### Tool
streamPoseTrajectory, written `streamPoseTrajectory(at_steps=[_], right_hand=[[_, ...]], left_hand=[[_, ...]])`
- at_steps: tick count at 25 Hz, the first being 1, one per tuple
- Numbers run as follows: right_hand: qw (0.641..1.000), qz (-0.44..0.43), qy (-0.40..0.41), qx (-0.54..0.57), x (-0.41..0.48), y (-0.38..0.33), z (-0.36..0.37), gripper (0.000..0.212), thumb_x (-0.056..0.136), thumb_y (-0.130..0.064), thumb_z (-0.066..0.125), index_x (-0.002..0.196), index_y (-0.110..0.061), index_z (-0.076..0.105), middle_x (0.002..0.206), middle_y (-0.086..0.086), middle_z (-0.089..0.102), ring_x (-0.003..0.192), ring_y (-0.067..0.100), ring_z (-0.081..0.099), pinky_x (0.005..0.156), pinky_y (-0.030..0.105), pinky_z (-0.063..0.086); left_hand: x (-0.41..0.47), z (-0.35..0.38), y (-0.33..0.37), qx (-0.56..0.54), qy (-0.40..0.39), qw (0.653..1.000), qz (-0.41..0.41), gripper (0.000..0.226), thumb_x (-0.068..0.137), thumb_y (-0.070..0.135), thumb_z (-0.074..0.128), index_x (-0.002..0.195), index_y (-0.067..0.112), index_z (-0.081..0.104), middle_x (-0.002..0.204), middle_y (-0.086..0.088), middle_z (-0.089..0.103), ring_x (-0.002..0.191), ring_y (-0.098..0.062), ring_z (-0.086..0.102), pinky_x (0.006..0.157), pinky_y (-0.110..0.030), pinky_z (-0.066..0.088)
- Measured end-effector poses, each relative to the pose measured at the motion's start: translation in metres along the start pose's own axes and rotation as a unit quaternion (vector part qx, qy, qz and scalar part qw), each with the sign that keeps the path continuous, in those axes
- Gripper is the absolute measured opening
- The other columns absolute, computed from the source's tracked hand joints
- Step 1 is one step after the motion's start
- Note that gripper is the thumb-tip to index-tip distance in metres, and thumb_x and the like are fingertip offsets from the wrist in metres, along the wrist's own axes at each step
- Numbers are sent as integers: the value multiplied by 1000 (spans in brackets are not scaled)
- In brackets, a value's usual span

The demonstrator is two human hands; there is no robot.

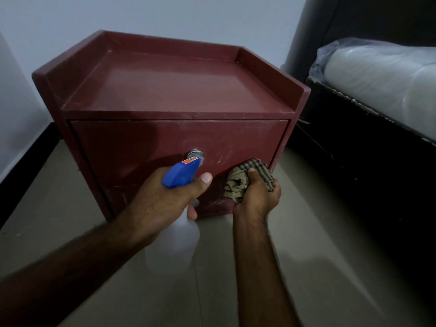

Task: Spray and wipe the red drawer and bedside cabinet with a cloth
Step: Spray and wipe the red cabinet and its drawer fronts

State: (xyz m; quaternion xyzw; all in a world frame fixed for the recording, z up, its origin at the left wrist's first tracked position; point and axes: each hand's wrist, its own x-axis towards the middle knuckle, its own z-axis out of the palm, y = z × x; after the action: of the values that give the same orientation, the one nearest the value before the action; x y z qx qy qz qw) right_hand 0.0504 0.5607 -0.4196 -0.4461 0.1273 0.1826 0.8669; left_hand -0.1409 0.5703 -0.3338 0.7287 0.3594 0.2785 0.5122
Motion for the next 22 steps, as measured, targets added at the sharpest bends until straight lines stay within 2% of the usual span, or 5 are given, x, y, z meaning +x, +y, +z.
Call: streamPoseTrajectory(at_steps=[4,7,10,16,22], right_hand=[[1000,-19,-1,-4,-2,-6,11,58,80,1,81,133,-12,61,112,13,75,86,26,78,72,44,67],[998,-47,-21,23,-3,-20,25,64,76,-3,84,134,-18,61,108,7,76,77,17,79,65,36,65],[998,-47,-23,34,0,-24,25,72,75,-2,85,139,-19,57,112,8,74,82,21,79,71,42,67],[1000,-12,6,21,-1,-18,13,63,78,4,82,135,-11,62,113,12,75,88,28,78,73,44,67],[994,-68,-42,71,-4,-44,41,62,74,4,84,130,-16,64,108,10,77,85,24,79,72,42,66]], left_hand=[[2,-2,-1,9,2,1000,-5,54,87,59,62,88,5,66,62,-15,70,64,-24,69,72,-31,47],[3,-1,-2,8,1,1000,-3,57,86,60,62,87,3,65,61,-15,69,61,-13,68,72,-29,44],[3,-2,-4,5,0,1000,-4,54,87,58,62,86,4,64,60,-15,69,61,-9,68,74,-30,44],[0,-2,-1,7,-7,1000,2,44,92,53,61,79,11,63,60,-15,69,60,-4,68,72,-29,43],[1,-3,-1,2,-6,1000,7,48,91,53,63,80,7,62,61,-17,69,58,-7,67,73,-31,44]])
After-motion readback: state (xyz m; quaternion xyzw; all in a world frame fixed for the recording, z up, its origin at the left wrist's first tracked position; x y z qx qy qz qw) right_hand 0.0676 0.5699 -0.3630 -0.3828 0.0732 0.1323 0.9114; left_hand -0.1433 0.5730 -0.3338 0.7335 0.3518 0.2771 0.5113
